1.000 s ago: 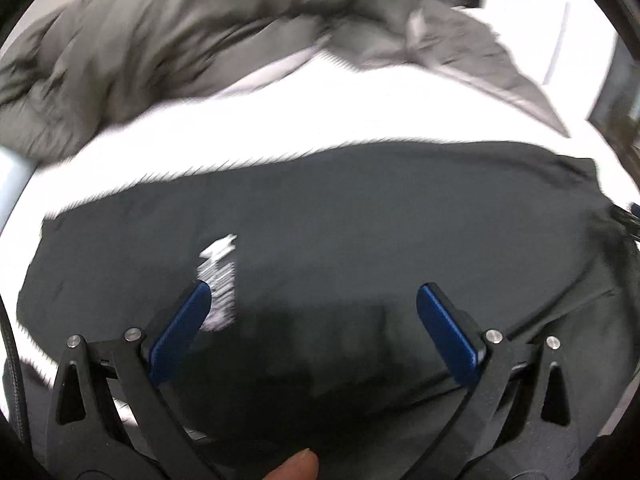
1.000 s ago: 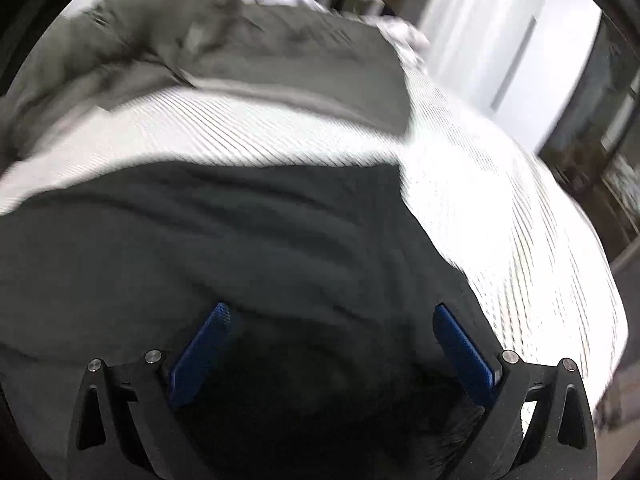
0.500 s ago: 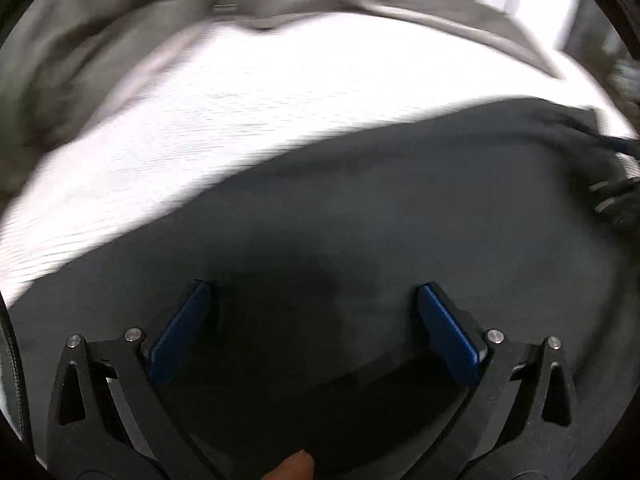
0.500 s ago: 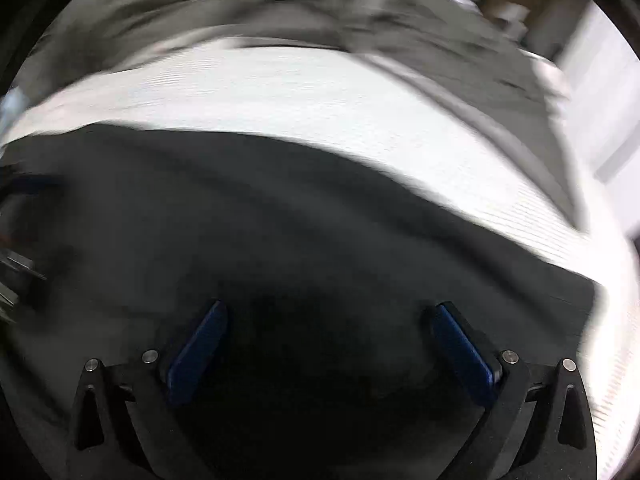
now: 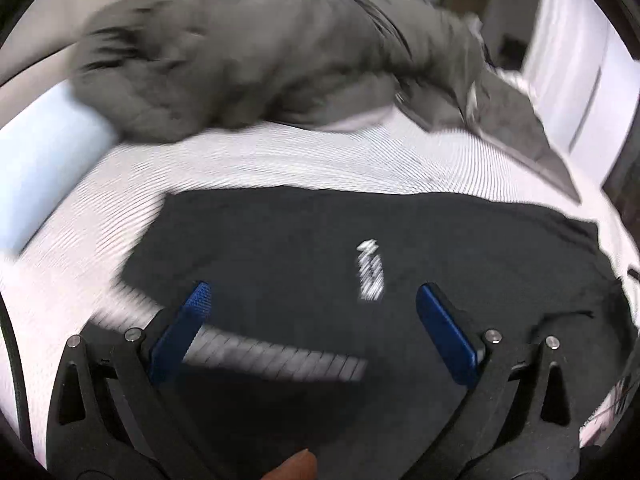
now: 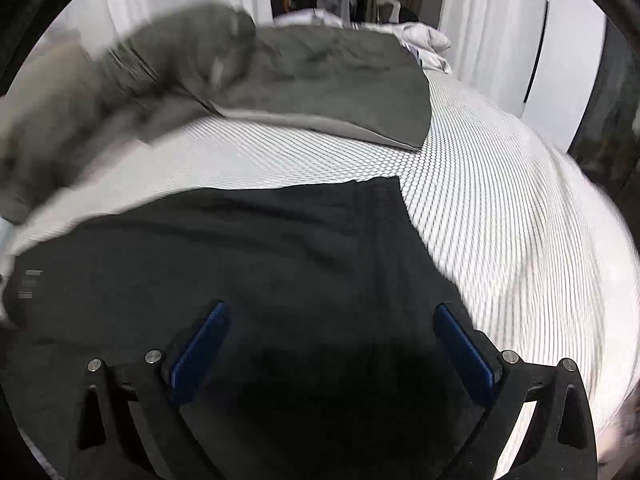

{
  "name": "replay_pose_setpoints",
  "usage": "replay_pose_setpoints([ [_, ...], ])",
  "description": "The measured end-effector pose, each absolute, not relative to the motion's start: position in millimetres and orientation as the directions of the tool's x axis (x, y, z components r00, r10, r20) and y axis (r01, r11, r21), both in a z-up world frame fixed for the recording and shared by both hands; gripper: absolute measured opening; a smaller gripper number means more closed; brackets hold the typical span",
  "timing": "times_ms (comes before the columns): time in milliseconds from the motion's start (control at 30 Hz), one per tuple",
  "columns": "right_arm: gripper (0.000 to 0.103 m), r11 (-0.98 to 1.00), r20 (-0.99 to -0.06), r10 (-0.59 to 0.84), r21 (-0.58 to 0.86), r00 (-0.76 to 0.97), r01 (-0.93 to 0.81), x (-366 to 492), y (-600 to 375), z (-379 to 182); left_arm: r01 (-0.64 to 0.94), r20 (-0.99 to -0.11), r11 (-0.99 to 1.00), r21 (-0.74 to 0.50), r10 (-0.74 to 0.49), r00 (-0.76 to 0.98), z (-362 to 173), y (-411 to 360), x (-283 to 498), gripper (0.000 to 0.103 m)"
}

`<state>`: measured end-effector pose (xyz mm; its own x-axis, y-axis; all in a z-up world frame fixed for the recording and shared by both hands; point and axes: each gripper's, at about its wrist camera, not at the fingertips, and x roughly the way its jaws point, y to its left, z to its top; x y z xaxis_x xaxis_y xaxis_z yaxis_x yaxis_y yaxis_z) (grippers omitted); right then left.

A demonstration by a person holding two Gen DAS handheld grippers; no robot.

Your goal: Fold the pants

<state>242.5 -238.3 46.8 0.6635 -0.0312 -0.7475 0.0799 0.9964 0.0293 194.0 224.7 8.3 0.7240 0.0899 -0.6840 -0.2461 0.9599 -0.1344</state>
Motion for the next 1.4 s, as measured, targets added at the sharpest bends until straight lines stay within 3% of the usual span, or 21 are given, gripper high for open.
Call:
replay_pose_setpoints([
  [133,0.103,0.988,-0.69,0.062,0.147,0.721,0.055,145,-234,51,-0.364,-0.647,0.902,-0.232,0.136,0.75,-2,267,93,0.102],
  [233,0.103,0.974,-0.67,0.132,0.226,0.731,0.032,112,-226,46,-0.393,-0.644,0.857,-0.332,0.098,0.759,-16,295,42,0.1],
  [333,0.103,0.935,-0.649,0.239,0.354,0.723,0.009,65,-242,34,-0.387,-0.648,0.818,-0.425,0.023,0.761,-37,307,11,0.091],
  [533,0.103,0.892,-0.643,0.264,0.447,0.719,0.073,44,-256,-2,-0.399,-0.677,0.744,-0.536,-0.097,0.729,-86,316,3,0.055],
  [733,0.103,0.853,-0.626,0.285,0.511,0.726,0.106,18,-281,-17,-0.434,-0.682,0.699,-0.569,-0.104,0.724,-106,321,18,0.053],
  [833,0.101,0.822,-0.61,0.278,0.551,0.742,0.146,14,-296,-23,-0.477,-0.684,0.69,-0.544,-0.035,0.729,-105,324,28,0.03],
  [900,0.096,0.803,-0.596,0.287,0.577,0.75,0.151,17,-302,-26,-0.488,-0.682,0.697,-0.526,-0.002,0.731,-105,322,35,0.008],
  [967,0.081,0.792,-0.6,0.281,0.586,0.749,0.172,24,-306,-30,-0.483,-0.669,0.704,-0.521,0.014,0.743,-102,319,39,0.003],
  [1033,0.072,0.787,-0.605,0.287,0.591,0.742,0.177,36,-308,-34,-0.478,-0.66,0.71,-0.517,0.025,0.751,-98,316,40,0.002],
  [1133,0.042,0.782,-0.615,0.247,0.582,0.749,0.22,51,-312,-36,-0.476,-0.651,0.713,-0.515,0.036,0.758,-93,313,39,0.001],
  [1200,0.016,0.775,-0.624,0.208,0.575,0.753,0.262,55,-315,-34,-0.475,-0.645,0.712,-0.518,0.041,0.763,-89,313,36,0.0],
  [1300,0.005,0.793,-0.597,0.163,0.553,0.785,0.256,42,-311,-19,-0.456,-0.622,0.723,-0.519,0.046,0.782,-80,315,26,0.0],
  [1400,0.005,0.808,-0.563,0.156,0.545,0.812,0.223,35,-309,0,-0.437,-0.596,0.723,-0.535,0.044,0.802,-67,320,26,0.0],
])
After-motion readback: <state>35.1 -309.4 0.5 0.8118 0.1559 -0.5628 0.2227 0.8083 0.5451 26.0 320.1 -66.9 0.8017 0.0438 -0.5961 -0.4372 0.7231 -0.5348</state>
